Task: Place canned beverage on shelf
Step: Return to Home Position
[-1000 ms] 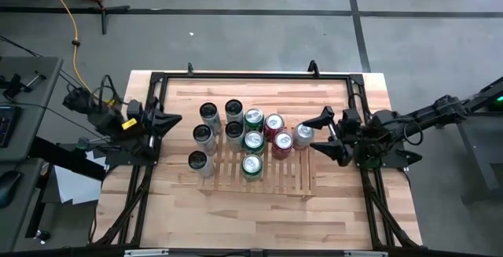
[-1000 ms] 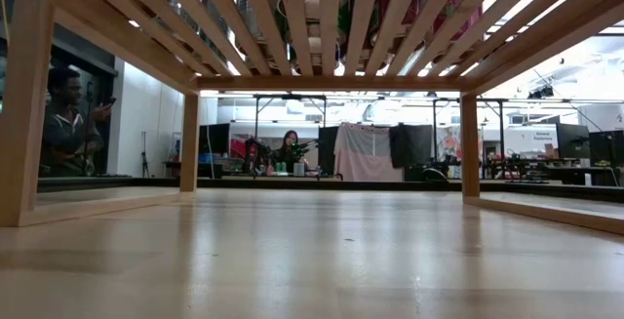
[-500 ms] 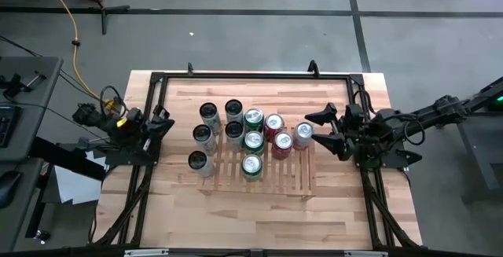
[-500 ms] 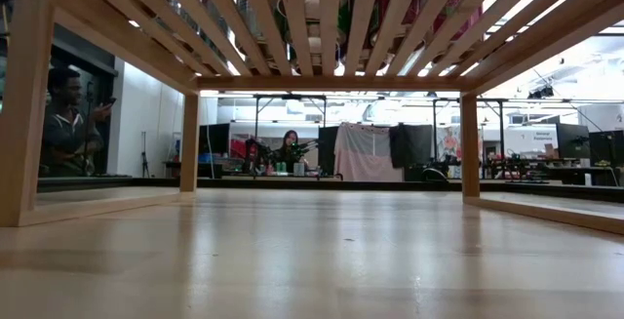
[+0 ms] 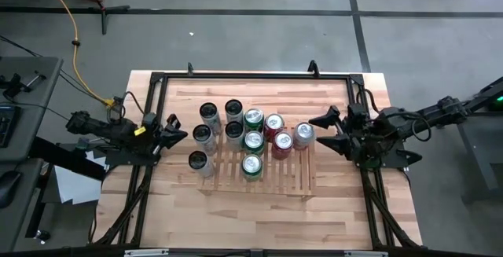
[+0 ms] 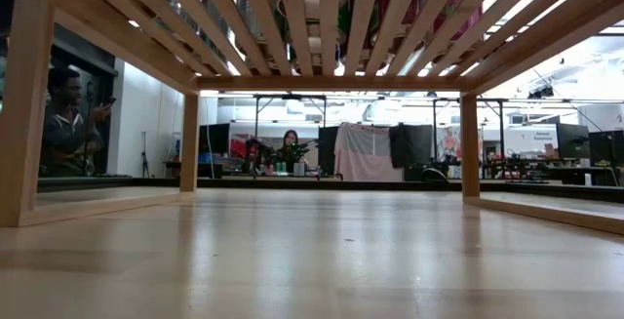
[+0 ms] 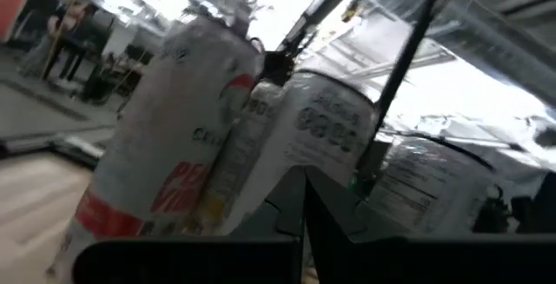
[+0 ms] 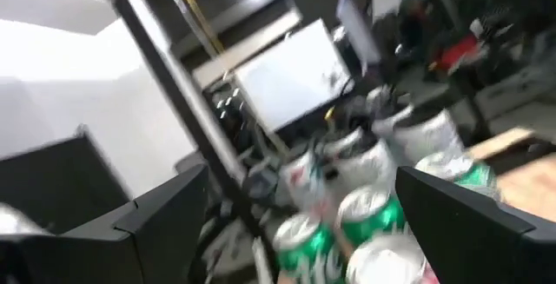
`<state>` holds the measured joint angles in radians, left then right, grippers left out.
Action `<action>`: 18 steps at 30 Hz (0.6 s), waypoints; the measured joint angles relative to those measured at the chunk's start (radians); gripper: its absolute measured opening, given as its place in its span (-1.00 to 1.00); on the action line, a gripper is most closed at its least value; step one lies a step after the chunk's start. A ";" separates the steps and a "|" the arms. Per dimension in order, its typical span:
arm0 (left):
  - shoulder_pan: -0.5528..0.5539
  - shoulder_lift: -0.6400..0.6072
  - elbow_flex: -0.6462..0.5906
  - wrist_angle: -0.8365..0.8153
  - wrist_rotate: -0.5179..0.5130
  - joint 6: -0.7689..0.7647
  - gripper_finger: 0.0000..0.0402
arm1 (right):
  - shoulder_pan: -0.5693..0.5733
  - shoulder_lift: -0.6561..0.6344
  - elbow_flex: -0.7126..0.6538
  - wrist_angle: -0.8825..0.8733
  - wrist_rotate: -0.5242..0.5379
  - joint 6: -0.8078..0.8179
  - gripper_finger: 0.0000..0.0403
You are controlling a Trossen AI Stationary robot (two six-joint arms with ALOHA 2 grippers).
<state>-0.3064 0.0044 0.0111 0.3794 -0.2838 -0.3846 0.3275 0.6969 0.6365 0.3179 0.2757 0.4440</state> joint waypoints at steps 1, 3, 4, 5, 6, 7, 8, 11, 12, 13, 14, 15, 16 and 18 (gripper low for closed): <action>0.001 0.000 0.000 -0.010 -0.010 -0.025 -1.00 | 0.000 -0.015 -0.002 -0.027 -0.019 0.005 0.76; 0.001 0.000 0.000 -0.022 -0.016 -0.050 -1.00 | 0.001 -0.053 -0.038 -0.009 -0.028 0.003 0.76; 0.001 0.000 0.000 -0.023 -0.014 -0.050 -1.00 | 0.000 -0.075 -0.067 0.016 -0.035 -0.002 0.76; 0.001 0.002 0.000 -0.028 -0.014 -0.050 -1.00 | 0.000 -0.101 -0.103 0.047 -0.041 -0.013 0.76; 0.001 0.002 0.000 -0.034 -0.014 -0.050 -1.00 | 0.000 -0.131 -0.145 0.082 -0.042 -0.025 0.76; 0.001 0.002 0.000 -0.036 -0.014 -0.050 -1.00 | 0.000 -0.165 -0.195 0.126 -0.042 -0.034 0.76; 0.001 0.002 0.000 -0.040 -0.014 -0.050 -1.00 | -0.001 -0.200 -0.249 0.172 -0.042 -0.037 0.76; 0.000 0.002 0.000 -0.049 -0.014 -0.050 -1.00 | -0.027 -0.295 -0.407 0.279 -0.025 -0.027 0.76; 0.000 0.002 0.000 -0.051 -0.014 -0.050 -1.00 | -0.044 -0.323 -0.455 0.300 -0.023 -0.015 0.76; 0.000 0.002 0.000 -0.052 -0.014 -0.050 -1.00 | -0.067 -0.350 -0.498 0.310 -0.025 0.000 0.76; 0.000 0.002 0.000 -0.053 -0.014 -0.050 -1.00 | -0.093 -0.377 -0.538 0.320 -0.042 0.009 0.76; 0.000 0.002 0.000 -0.053 -0.014 -0.050 -1.00 | -0.122 -0.402 -0.571 0.331 -0.072 0.022 0.76; 0.000 0.002 0.000 -0.053 -0.014 -0.050 -1.00 | -0.155 -0.427 -0.600 0.340 -0.112 0.029 0.76; 0.000 0.002 0.000 -0.055 -0.014 -0.051 -1.00 | -0.226 -0.473 -0.626 0.326 -0.210 0.039 0.76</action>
<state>-0.3061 0.0059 0.0113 0.3248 -0.2977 -0.4354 0.1018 0.2244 0.0106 0.6435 0.0659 0.4827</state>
